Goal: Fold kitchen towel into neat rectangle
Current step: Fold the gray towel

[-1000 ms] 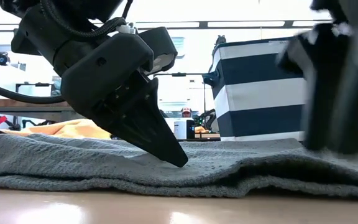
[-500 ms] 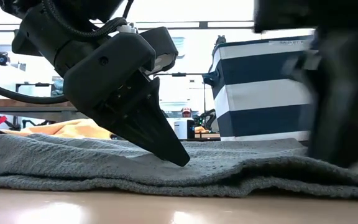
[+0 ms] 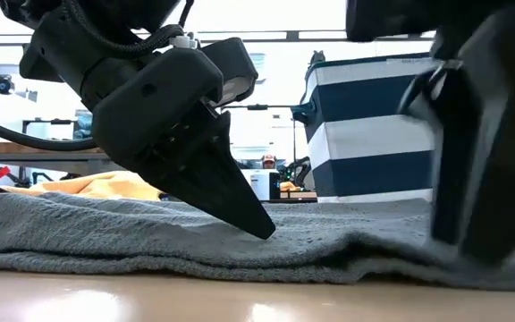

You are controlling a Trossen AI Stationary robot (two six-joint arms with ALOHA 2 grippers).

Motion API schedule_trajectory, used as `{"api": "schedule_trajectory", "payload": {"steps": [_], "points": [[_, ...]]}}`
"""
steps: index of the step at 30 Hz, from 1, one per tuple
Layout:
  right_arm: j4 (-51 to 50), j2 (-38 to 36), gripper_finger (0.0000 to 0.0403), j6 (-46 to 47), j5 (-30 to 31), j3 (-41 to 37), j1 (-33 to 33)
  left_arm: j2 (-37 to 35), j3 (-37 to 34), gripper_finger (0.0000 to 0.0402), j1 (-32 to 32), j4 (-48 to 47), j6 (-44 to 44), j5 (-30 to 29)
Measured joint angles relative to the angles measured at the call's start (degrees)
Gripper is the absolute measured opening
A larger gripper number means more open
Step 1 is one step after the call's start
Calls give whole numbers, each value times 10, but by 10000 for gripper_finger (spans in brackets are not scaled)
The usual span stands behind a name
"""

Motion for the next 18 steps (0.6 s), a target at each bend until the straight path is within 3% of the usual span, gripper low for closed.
{"api": "schedule_trajectory", "payload": {"steps": [4, 12, 18], "points": [[93, 22, 161, -42, -14, 14, -19, 0, 0, 236, 4, 1, 0, 0], [59, 3, 157, -49, 36, 25, -11, 0, 0, 236, 5, 3, 7, 0], [50, 13, 164, -25, 35, -3, -11, -33, 0, 236, 6, -7, 32, 0]]}}
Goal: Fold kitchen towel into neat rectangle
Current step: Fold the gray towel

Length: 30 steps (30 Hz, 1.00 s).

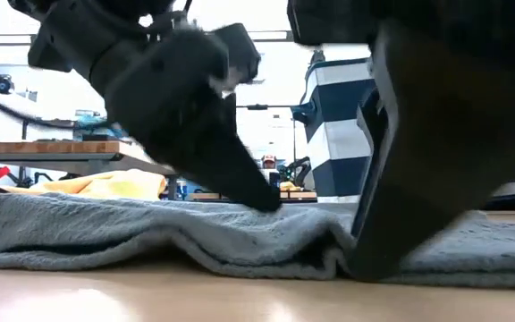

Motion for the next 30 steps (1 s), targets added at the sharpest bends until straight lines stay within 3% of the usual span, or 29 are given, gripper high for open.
{"api": "schedule_trajectory", "payload": {"steps": [7, 16, 19, 23, 27, 30], "points": [[-24, -2, 165, 8, -9, -5, 7, -80, 1, 236, -26, -60, 5, 26], [-83, -18, 168, -3, -44, -8, 25, -108, -13, 236, -91, -309, -107, 33], [-117, -36, 170, -12, -72, -10, 26, -104, -40, 236, -108, -294, -141, 49], [-110, -79, 169, -46, -64, -11, 21, -98, -78, 236, -127, -188, -150, 62], [-4, -92, 171, -113, -18, -26, -2, -95, -91, 236, -130, -148, -149, 62], [133, -75, 171, -177, -7, -47, -22, -96, -90, 236, -128, -149, -137, 57]]}}
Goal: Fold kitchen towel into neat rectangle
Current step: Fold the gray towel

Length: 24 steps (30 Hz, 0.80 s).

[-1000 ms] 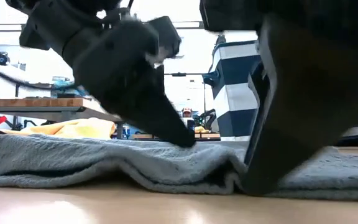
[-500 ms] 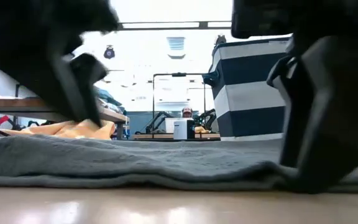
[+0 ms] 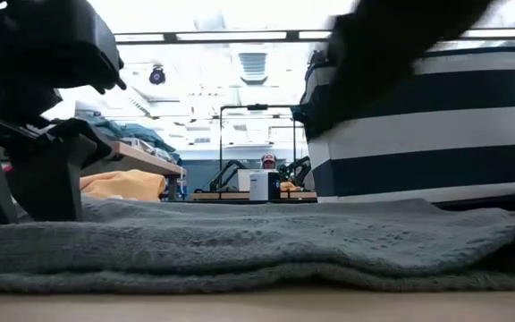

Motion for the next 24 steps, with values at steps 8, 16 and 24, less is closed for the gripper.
{"api": "schedule_trajectory", "payload": {"steps": [8, 16, 24], "points": [[286, 118, 171, -100, 27, -10, -41, -2, 2, 236, 15, -18, 36, -11], [350, 159, 160, -100, 59, -9, -62, -2, 0, 236, 17, -21, 59, -2], [303, 131, 158, -136, 109, -10, -55, -3, -2, 236, 18, -28, 55, -6]]}}
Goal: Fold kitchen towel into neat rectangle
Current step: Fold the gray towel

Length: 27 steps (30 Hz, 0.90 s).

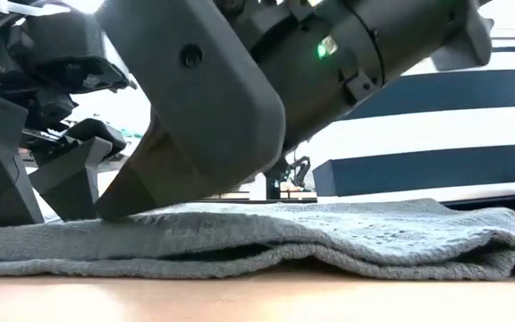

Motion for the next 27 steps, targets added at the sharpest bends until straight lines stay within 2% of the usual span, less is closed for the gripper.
{"api": "schedule_trajectory", "payload": {"steps": [3, 11, 18, 23, 27], "points": [[-1, 0, 160, 4, 15, 0, -1, 0, 0, 236, 0, 0, 3, -1], [-4, 6, 153, 14, -62, -1, -2, 0, -1, 236, 0, 4, -3, -1], [9, 9, 160, 23, -95, -2, -5, 0, -1, 236, 0, 5, -7, -3], [-2, 6, 164, 23, -40, -2, -4, 0, -1, 236, 0, 5, -7, -3], [49, 6, 162, -2, -93, -2, -5, 0, -1, 236, 1, 5, -7, -3]]}}
